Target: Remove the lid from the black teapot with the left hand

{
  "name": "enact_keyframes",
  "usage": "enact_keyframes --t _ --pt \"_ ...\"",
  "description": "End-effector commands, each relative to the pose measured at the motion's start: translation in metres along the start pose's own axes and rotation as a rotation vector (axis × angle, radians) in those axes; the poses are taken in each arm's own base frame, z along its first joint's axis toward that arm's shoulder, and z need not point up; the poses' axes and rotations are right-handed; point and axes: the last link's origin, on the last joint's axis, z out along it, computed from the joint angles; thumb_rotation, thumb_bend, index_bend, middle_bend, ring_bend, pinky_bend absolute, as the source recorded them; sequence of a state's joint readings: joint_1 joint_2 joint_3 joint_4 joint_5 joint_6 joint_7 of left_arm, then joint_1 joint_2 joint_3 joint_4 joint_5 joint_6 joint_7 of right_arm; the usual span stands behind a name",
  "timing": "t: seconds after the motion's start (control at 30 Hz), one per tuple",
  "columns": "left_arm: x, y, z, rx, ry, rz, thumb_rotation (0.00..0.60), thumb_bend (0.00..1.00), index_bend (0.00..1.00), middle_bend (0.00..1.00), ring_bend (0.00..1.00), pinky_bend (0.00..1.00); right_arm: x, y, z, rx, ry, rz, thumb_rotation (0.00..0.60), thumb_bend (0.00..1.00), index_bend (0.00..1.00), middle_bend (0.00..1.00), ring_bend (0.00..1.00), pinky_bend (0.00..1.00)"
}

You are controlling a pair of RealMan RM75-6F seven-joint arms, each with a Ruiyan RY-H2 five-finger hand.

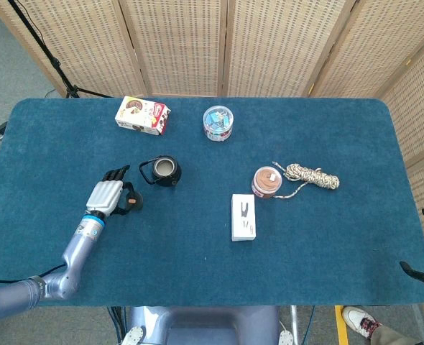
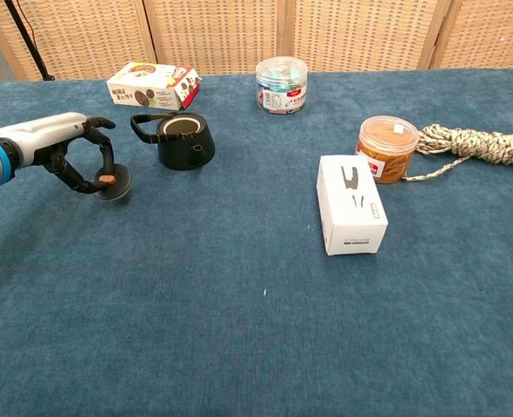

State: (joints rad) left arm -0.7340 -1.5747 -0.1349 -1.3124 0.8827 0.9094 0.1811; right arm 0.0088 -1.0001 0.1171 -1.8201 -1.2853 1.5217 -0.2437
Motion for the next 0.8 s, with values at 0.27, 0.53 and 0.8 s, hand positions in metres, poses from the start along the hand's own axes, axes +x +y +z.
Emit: enact_keyframes --t 0.27,0.53,0.8 --pt "0.007 -0.007 -0.010 -0.005 0.016 -0.029 0.600 0.29 0.05 0.00 0.00 0.00 -0.001 -0.001 0.000 0.003 0.000 0.000 0.600 0.00 0.00 0.00 0.00 0.00" --pt "0.047 -0.057 -0.075 0.032 0.178 0.025 0.600 0.17 0.00 0.00 0.00 0.00 -0.002 -0.007 -0.003 0.034 -0.005 -0.007 0.600 0.00 0.00 0.00 0.00 0.00" --pt "0.060 -0.104 -0.135 0.128 0.296 0.075 0.600 0.13 0.00 0.00 0.00 0.00 -0.005 -0.009 -0.002 0.047 -0.008 -0.022 0.600 0.00 0.00 0.00 0.00 0.00"
